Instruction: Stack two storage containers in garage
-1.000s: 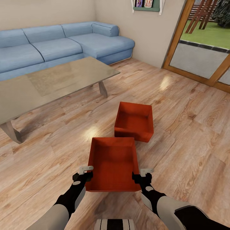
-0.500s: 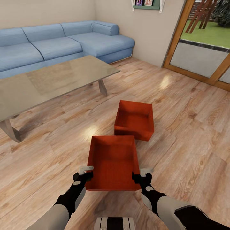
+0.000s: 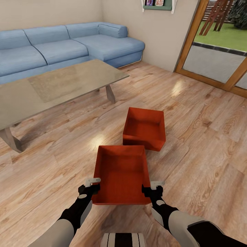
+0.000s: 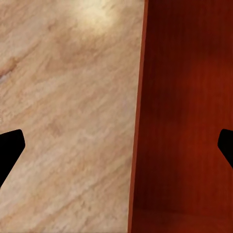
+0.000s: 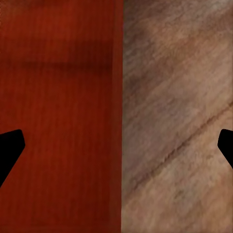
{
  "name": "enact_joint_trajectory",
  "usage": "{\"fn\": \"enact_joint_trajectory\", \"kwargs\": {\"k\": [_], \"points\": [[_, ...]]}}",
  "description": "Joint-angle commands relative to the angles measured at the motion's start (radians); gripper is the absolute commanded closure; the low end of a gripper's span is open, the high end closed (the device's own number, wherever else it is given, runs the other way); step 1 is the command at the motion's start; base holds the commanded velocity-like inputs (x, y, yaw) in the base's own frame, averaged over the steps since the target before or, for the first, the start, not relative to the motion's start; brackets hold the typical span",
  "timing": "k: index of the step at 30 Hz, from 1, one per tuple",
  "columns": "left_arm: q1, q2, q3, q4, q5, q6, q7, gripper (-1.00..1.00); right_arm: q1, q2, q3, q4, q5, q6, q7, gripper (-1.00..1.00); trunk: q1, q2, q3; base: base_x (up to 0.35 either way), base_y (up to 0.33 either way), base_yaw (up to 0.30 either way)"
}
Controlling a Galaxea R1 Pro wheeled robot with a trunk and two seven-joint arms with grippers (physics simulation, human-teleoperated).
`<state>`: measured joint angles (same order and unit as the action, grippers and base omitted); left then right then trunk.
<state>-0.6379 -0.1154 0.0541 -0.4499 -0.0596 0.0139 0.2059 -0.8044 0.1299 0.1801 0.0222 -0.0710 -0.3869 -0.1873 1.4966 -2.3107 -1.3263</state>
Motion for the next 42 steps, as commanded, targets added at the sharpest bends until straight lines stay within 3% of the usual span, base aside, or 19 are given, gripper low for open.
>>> {"fn": "enact_joint_trajectory", "kwargs": {"k": [1, 15, 25, 42], "points": [[0.000, -0.001, 0.006, -0.001, -0.006, 0.001, 0.000, -1.00, -0.001, 0.000, 0.009, 0.002, -0.007, -0.004, -0.003, -1.00, 0.000, 0.000, -0.001, 0.000, 0.000, 0.000], [0.000, -0.001, 0.004, -0.001, -0.008, -0.001, 0.001, -1.00, -0.001, 0.000, 0.008, 0.002, -0.007, -0.004, -0.003, -1.00, 0.000, 0.000, -0.001, 0.000, 0.000, 0.000], [0.000, -0.001, 0.003, 0.000, -0.008, -0.002, 0.000, -1.00, -0.001, 0.000, 0.008, 0.002, -0.007, -0.004, -0.003, -1.00, 0.038, -0.070, -0.032, 0.000, 0.000, 0.000], [0.000, 0.000, 0.003, -0.008, -0.008, -0.002, 0.000, -1.00, -0.001, 0.000, 0.008, 0.002, -0.007, -0.004, -0.003, -1.00, 0.038, -0.070, -0.032, 0.000, 0.000, 0.000]]}}
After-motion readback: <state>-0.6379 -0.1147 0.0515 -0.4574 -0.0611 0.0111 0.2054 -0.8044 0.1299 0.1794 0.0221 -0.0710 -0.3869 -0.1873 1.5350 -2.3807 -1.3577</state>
